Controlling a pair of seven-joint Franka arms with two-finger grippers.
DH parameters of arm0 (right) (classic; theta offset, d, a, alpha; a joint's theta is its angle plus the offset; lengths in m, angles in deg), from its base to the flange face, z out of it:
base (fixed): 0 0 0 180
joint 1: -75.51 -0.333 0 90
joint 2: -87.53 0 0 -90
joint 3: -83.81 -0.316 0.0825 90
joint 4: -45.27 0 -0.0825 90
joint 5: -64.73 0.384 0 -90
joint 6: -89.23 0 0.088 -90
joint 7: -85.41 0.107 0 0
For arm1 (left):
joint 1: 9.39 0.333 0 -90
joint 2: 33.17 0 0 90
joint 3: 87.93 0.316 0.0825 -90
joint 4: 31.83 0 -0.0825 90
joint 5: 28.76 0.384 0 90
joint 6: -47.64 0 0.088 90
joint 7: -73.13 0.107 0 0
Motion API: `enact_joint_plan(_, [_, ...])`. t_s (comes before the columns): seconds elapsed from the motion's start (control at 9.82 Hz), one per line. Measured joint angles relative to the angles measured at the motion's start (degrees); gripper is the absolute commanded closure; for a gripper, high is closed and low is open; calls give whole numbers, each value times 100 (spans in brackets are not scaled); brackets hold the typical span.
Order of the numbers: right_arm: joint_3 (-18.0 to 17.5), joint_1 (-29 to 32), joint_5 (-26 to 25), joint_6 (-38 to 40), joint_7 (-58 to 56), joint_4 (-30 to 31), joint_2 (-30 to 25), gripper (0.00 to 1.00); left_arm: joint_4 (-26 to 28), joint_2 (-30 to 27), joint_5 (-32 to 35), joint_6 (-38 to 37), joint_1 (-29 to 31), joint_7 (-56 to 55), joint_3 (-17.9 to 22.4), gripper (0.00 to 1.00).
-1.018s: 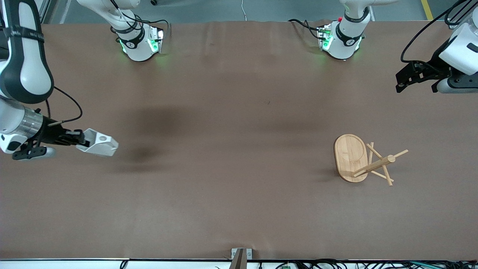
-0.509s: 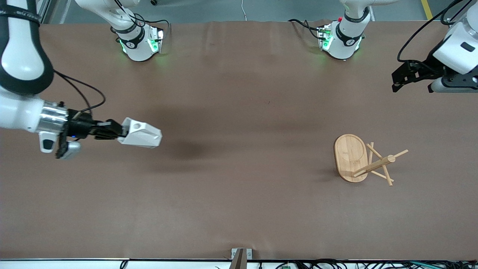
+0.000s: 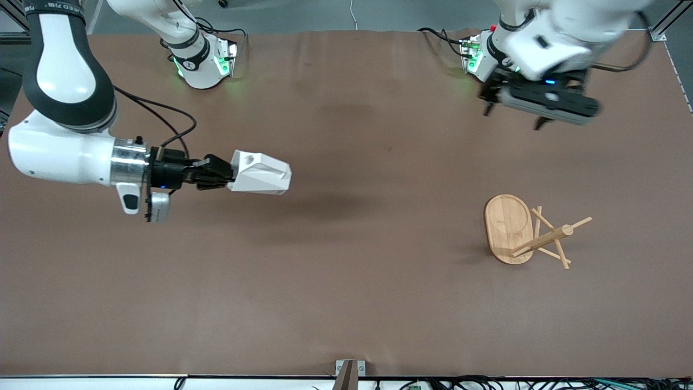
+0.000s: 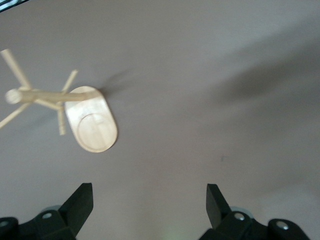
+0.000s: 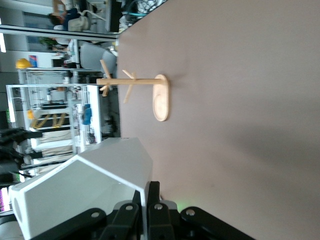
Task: Hang cup on rack
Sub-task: 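Lift the cup with the right gripper while the left gripper approaches it, then grasp the cup with the left gripper while the right gripper releases it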
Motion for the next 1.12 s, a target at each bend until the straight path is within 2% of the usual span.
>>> enact_joint_plan(0.1, [-62,-78,246,25,0,0,9,100,-92,94,-66,28,-184,61,-96,0])
enact_joint_plan(0.2, [-309,-12,424,21,7,3,31,100,-166,166,-95,134,-301,222,-192,0])
enact_joint_plan(0.41, [-1192,503,557,-8,16,5,134,100,-244,247,-258,460,-375,681,-408,0])
enact_joint_plan(0.61, [-1785,780,724,-44,14,9,302,99,-245,451,-359,789,-386,847,-783,0])
enact_joint_plan(0.81, [-2205,837,882,-229,12,5,484,99,-245,734,-359,1105,-474,977,-1023,0])
enact_joint_plan(1.12, [-2631,1001,916,-257,10,3,664,98,-254,902,-343,1366,-641,1151,-1059,0])
